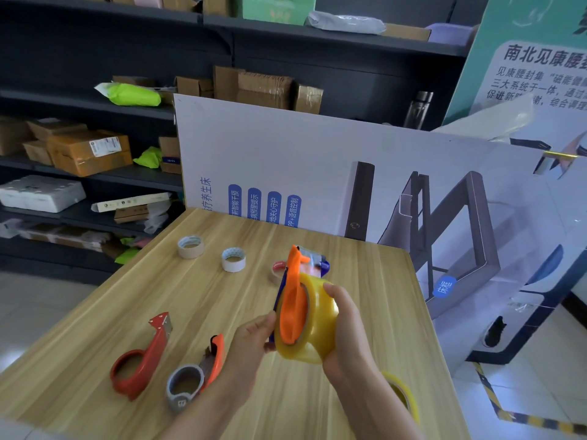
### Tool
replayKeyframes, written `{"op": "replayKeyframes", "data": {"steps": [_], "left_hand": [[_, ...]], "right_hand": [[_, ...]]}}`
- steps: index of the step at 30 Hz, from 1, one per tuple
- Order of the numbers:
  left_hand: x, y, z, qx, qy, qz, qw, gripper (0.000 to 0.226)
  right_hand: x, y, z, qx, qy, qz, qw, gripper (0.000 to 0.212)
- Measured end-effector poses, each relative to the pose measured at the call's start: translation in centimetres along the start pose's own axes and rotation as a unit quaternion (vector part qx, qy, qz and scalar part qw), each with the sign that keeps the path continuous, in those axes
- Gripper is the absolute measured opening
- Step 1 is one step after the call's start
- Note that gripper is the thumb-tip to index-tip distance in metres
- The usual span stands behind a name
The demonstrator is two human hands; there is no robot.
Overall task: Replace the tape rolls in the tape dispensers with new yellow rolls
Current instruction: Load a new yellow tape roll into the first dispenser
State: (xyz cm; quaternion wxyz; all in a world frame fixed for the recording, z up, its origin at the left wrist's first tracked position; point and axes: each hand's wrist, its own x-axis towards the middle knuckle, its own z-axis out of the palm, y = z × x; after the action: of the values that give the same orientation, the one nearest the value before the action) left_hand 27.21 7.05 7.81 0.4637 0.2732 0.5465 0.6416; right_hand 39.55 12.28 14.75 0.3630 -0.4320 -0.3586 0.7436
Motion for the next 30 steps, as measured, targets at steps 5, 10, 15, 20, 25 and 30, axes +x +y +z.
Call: {"op": "replayKeyframes", "data": {"steps": [5,10,15,20,25,30], "left_hand": [[-0.9,-2.4,-0.1,0.04,0.012,-0.067,0.997,0.036],[-2.0,-6.2,-0.9,0.066,0.059,-0.18,0.98,0.029],[-2.8,-10.0,-2.0,0.049,0.081,-0.271,0.958,0.031],[-4.2,-13.9,-2.9,0.019,0.102,-0.35,0.931,0.033],[-5.0,-16.5,-3.1,0.002,0.122,-0.418,0.9,0.033],[-4.7,-17.5,-3.4,0.008,0.123,-0.458,0.881,0.028]], "right_hand": [[-0.1,1.6,-1.2,0.005,0.005,0.05,0.999,0.03],[0.3,4.4,-2.8,-0.028,0.017,0.113,0.993,0.028],[1.0,7.9,-4.6,-0.015,0.036,0.173,0.984,0.034],[1.7,11.2,-6.1,-0.024,0.064,0.216,0.974,0.031],[2.2,13.8,-6.8,-0.038,0.065,0.239,0.968,0.025],[3.0,15.3,-7.0,-0.048,0.067,0.258,0.963,0.03]]}}
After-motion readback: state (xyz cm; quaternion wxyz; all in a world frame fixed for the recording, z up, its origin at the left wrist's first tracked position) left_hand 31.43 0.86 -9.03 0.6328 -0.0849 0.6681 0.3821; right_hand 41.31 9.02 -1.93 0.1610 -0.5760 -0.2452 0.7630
